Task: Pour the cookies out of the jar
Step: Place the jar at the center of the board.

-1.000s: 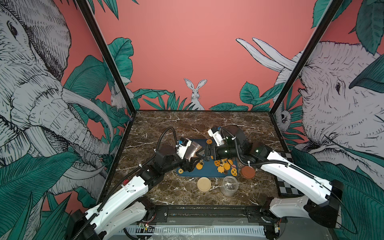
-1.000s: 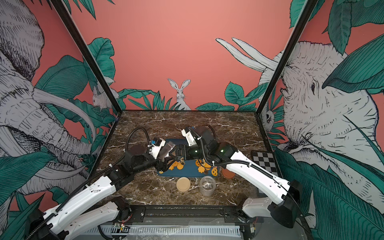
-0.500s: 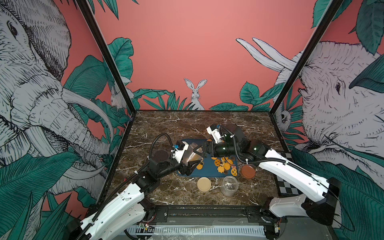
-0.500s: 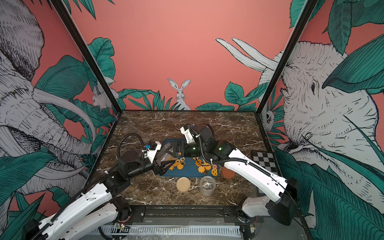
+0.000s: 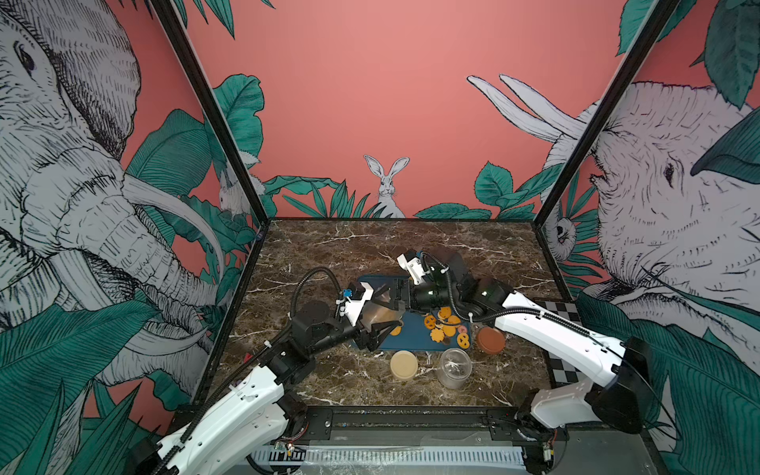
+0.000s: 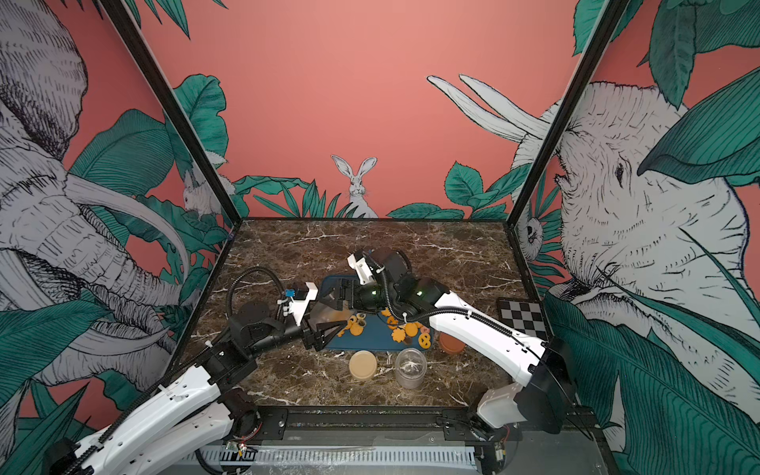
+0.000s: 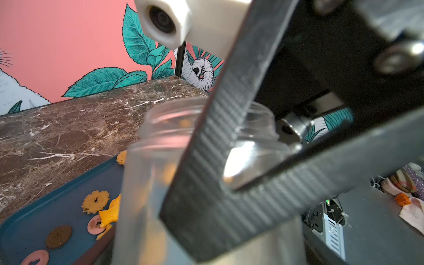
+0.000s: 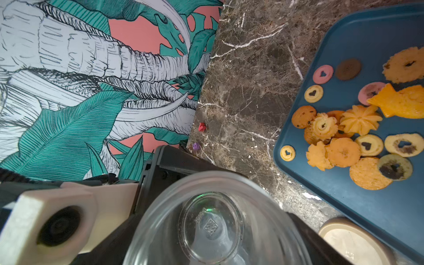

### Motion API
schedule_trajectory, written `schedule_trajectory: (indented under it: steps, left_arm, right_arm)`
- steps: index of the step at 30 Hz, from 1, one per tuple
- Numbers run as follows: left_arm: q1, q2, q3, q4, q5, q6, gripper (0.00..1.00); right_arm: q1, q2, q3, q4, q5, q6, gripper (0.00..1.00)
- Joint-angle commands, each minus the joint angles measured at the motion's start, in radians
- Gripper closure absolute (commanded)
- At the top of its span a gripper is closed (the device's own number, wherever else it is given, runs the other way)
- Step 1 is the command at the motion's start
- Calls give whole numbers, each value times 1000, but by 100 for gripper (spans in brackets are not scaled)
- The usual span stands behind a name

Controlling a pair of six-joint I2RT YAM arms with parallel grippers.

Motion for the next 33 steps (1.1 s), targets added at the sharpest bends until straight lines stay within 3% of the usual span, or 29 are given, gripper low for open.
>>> schedule_trajectory:
  steps: [1,8,13,15,19,20,21,23,25,27,29,30,31,33]
  left_arm:
    - [2,-24,-2,78,16,18,100]
    - [2,-19,1,68,8,19,100]
    - [2,-14,-1,63,4,18,100]
    - [2,-12,2,53,-15,16,100]
    - [2,2,12,24,-41,17,100]
    - [2,4,13,20,-55,14,100]
    - [2,4,14,13,-78,11,100]
    - [2,5,19,-15,-161,-4,100]
    - [2,6,32,-76,-294,-40,67]
    - [2,5,52,-149,-425,-88,53]
    - [2,-2,68,-197,-480,-92,48]
    - [2,-5,80,-229,-525,-104,32]
    - [3,-9,95,-273,-575,-121,5]
    - [2,-14,128,-357,-661,-141,0]
  right_arm:
    - [10,9,4,52,-28,18,11]
    - [14,1,3,9,-14,-7,3]
    - [19,3,2,-9,-14,-18,13]
    - [19,7,4,-17,-12,-21,27]
    - [18,10,19,-48,-4,-44,83]
    - [18,8,23,-56,0,-51,91]
    - [18,6,30,-68,8,-61,100]
    - [19,2,42,-97,34,-88,100]
    - [19,-2,66,-143,82,-125,100]
    - [18,-2,92,-180,127,-159,100]
    - [19,0,105,-206,177,-191,100]
    - [19,1,107,-208,201,-205,100]
    - [19,0,104,-209,229,-219,100]
    - [20,7,98,-212,279,-244,100]
